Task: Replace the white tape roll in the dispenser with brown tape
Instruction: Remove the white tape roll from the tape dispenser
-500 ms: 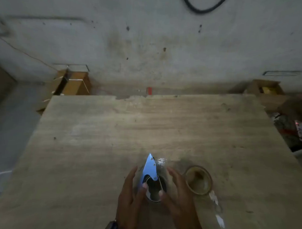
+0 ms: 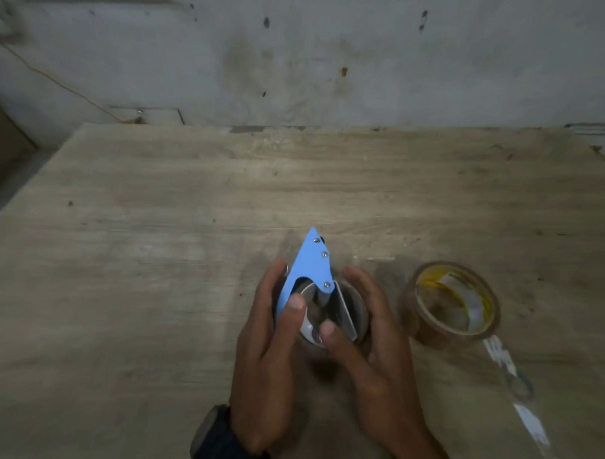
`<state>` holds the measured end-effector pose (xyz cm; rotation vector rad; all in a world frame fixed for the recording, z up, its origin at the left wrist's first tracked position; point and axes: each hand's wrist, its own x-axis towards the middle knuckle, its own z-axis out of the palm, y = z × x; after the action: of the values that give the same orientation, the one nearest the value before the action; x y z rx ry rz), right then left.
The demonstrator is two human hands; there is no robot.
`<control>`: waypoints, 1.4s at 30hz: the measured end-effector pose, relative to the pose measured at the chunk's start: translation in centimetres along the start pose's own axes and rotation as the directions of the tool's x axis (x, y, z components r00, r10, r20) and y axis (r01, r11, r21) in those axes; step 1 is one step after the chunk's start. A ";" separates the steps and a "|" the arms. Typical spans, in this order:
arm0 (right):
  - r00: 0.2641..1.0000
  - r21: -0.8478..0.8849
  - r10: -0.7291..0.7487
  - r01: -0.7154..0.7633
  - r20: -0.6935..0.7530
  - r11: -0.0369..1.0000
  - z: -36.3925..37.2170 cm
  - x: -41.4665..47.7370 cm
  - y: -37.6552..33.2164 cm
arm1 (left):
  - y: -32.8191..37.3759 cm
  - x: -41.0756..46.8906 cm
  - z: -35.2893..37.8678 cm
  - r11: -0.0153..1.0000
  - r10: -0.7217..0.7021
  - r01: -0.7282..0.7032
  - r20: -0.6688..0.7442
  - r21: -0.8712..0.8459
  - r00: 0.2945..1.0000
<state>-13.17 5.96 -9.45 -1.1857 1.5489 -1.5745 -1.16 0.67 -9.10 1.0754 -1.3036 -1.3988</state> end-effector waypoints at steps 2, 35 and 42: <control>0.999 -0.002 -0.042 0.042 -0.014 0.999 0.1 -0.1 0.4 | -0.4 0.2 0.1 1.000 0.022 -0.022 -0.008 -0.007 1.000; 0.914 -0.367 -0.398 0.400 0.085 0.840 -1.3 -1.3 -4.7 | 3.3 -1.7 -1.4 0.889 -0.194 0.288 0.276 -0.355 0.941; 0.925 -0.296 -0.360 0.380 0.123 0.876 -1.2 -2.1 -4.1 | 2.3 -1.3 -0.7 0.842 -0.127 0.298 0.371 -0.449 0.920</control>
<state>-12.79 8.86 -5.66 -1.7845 1.6438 -1.5341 -0.05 1.76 -6.84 0.6607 -0.9658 -2.0209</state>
